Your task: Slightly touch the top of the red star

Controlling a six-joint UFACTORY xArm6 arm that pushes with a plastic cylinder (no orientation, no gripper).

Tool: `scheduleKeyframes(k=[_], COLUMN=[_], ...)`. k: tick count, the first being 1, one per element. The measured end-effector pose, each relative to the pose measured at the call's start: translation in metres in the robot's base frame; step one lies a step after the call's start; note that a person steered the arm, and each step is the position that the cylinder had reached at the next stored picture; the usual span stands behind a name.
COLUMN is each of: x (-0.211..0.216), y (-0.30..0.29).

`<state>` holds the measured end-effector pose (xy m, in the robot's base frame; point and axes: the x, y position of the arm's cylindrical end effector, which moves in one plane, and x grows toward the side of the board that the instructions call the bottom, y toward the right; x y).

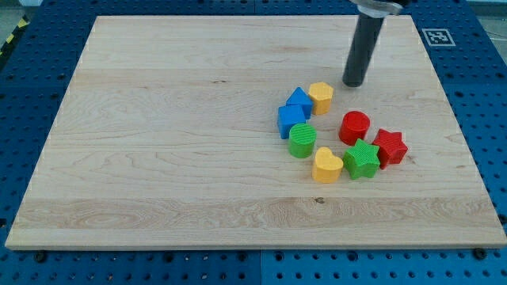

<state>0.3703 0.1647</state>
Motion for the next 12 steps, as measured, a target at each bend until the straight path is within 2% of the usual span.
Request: scheduleKeyframes(k=[3,4,12], x=[0.084,0.100,0.100], y=[0.022,0.024,0.048])
